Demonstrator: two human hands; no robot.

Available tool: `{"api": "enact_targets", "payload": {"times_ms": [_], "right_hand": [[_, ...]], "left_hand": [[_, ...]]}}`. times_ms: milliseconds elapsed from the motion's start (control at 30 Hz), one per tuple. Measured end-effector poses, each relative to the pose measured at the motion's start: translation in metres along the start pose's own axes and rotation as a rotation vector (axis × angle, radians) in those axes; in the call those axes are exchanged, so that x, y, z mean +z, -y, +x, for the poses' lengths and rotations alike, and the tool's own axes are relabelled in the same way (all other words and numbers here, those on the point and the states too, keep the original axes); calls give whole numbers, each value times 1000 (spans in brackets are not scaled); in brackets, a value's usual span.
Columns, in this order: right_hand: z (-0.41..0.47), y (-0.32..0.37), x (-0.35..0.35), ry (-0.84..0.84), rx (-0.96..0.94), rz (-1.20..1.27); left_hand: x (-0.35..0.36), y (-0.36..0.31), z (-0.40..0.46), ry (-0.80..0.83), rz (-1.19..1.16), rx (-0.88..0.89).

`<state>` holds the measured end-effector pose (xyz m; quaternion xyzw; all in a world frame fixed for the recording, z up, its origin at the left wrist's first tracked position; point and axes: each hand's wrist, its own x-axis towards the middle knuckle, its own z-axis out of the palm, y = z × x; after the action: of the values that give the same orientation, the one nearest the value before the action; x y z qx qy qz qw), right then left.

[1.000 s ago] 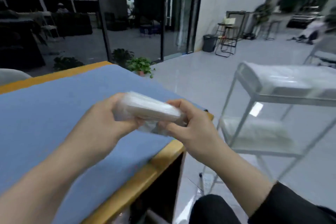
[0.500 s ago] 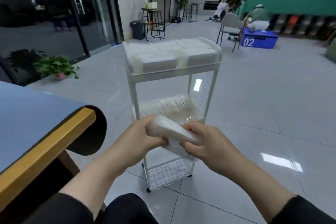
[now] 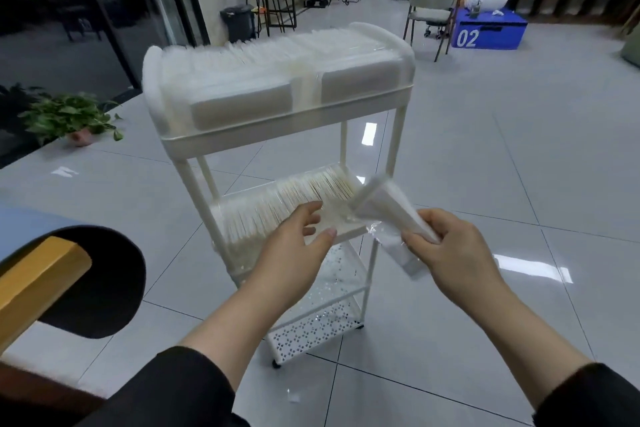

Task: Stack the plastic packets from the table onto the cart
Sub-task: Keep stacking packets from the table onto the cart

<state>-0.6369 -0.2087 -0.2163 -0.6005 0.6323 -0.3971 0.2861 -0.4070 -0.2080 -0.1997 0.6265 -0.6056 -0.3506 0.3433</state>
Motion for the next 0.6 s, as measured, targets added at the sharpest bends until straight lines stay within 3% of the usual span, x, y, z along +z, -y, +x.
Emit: {"api": "enact_targets", "payload": {"times_ms": [267,600], "right_hand": [[62,-36,-42,-242,114,-10],[210,-13,9,114,135,-20]], "left_hand": [[14,20,34,17,51,-6],[31,3,108,-12,32,-1]]}}
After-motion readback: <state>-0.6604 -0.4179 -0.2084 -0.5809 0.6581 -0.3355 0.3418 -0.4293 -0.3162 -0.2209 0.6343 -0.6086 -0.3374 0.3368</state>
